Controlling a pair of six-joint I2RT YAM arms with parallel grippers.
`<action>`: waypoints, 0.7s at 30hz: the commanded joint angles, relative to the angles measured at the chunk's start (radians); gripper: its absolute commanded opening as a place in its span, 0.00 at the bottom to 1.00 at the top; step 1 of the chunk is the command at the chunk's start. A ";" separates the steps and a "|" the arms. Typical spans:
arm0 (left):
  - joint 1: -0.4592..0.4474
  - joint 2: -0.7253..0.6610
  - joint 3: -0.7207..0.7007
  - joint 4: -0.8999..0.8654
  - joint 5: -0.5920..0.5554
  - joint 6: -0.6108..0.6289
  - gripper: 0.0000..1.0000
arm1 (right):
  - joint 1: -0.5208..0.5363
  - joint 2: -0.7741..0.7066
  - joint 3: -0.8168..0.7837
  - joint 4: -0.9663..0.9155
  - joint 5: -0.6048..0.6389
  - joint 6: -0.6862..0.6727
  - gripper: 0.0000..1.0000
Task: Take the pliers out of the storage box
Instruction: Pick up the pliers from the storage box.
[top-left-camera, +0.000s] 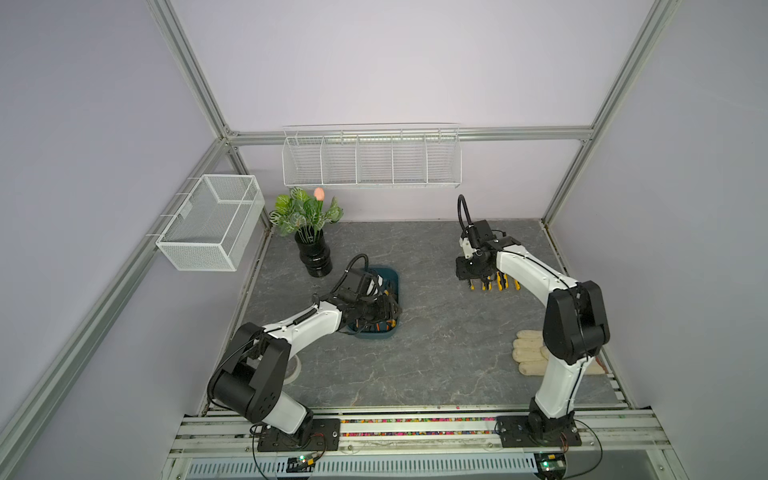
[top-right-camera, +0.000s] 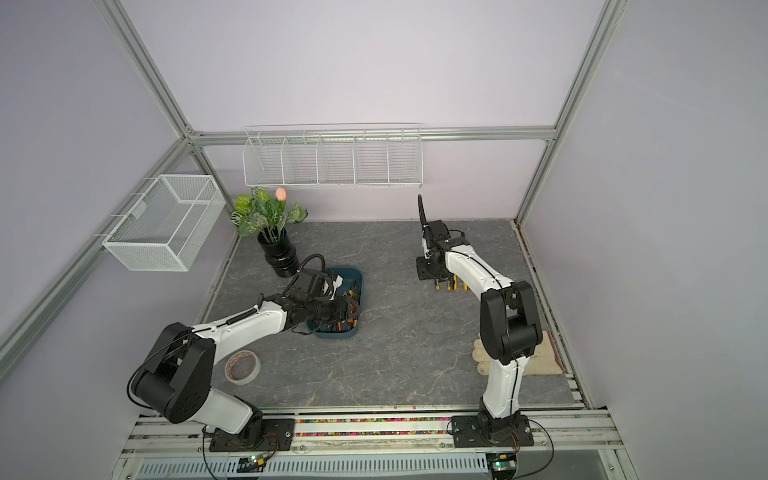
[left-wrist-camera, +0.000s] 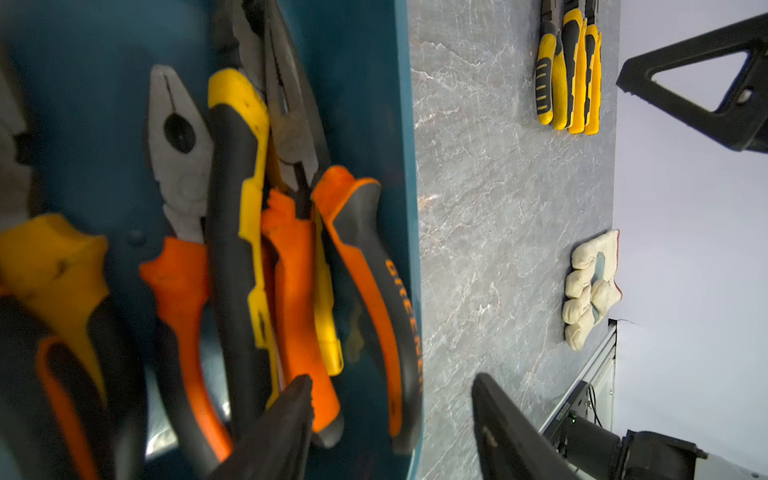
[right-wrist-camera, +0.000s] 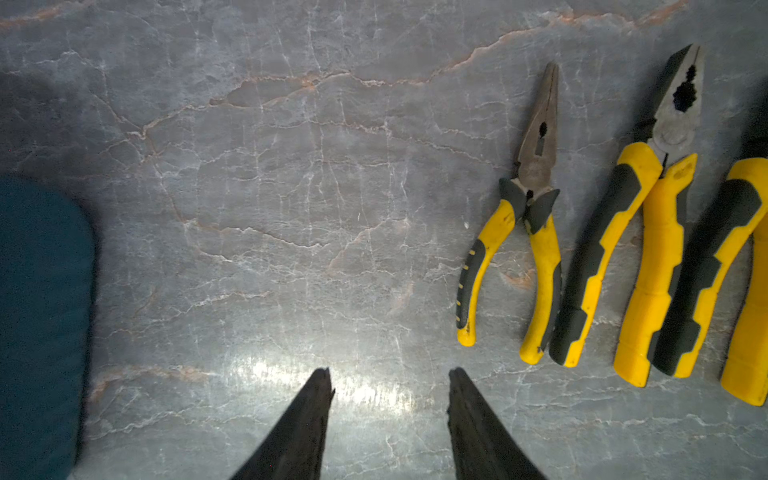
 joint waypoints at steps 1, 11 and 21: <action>0.000 0.026 0.042 0.026 0.009 -0.010 0.63 | 0.003 -0.026 -0.027 0.025 -0.010 0.016 0.48; -0.013 0.085 0.094 0.005 -0.010 0.005 0.41 | 0.003 -0.013 -0.031 0.030 -0.006 0.007 0.48; -0.018 0.107 0.105 0.011 -0.002 0.000 0.13 | 0.003 0.000 -0.043 0.039 -0.009 0.006 0.47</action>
